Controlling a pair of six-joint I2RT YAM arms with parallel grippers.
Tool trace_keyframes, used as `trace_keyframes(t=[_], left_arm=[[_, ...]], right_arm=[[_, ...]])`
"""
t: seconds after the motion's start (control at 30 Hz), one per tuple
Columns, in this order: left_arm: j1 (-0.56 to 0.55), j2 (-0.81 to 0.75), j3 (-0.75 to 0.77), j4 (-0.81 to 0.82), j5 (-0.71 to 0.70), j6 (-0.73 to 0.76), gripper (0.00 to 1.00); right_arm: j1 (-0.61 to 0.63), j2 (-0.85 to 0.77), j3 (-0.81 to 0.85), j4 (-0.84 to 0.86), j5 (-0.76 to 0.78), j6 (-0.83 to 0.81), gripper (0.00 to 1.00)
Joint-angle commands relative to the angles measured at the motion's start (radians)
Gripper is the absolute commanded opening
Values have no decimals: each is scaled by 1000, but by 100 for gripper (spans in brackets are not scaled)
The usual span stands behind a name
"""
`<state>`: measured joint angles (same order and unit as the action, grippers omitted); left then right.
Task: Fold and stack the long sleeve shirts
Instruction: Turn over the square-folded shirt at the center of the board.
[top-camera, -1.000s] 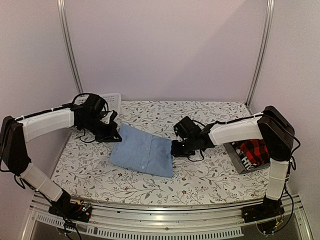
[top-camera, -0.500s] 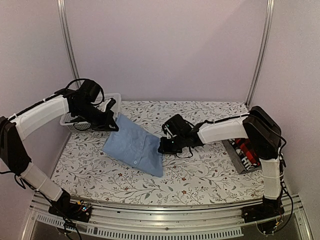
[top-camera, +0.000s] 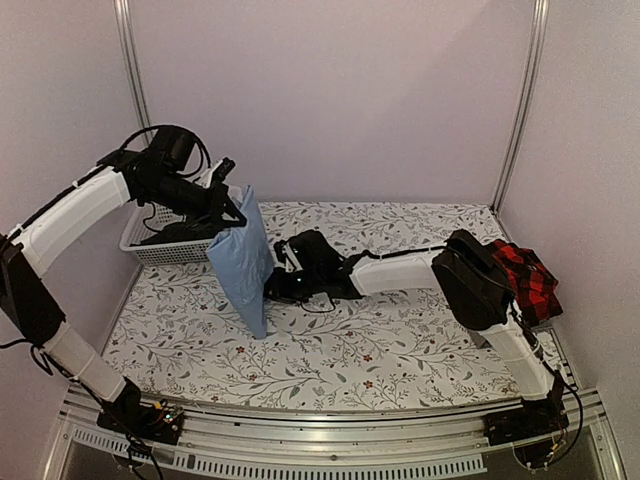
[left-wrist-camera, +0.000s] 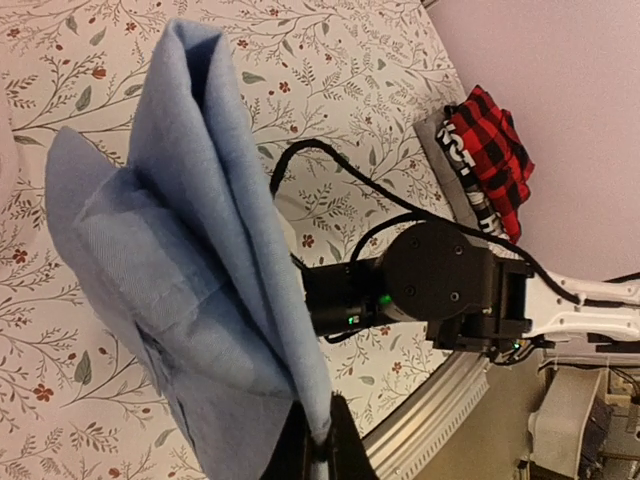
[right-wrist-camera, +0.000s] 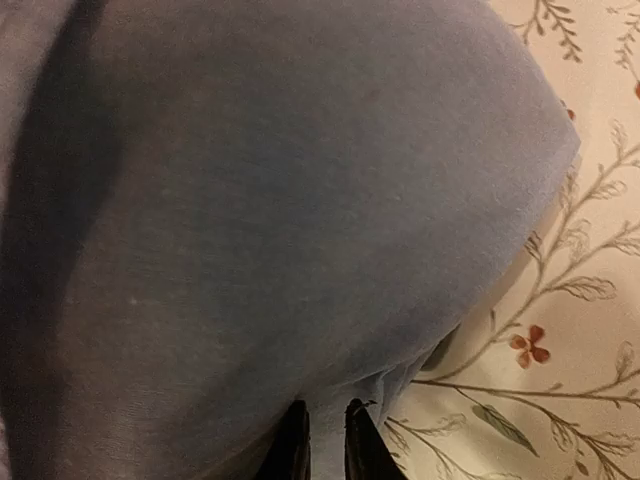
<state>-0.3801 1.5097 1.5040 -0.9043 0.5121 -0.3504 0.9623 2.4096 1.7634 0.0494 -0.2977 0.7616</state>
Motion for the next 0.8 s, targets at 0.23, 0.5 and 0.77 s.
trace_keyframes(t=[0.23,0.5,0.77], left_arm=[[-35,225,84,174,113,-75,0],[-61,300,144,211,136,-98,0],[-92,359,141,237,143,-97,0]], right_arm=[[27,184,150,250,-119,122,15],[10,100,-17,299,-76,129,15],[-44,-157,-376,334,-4,86,25]])
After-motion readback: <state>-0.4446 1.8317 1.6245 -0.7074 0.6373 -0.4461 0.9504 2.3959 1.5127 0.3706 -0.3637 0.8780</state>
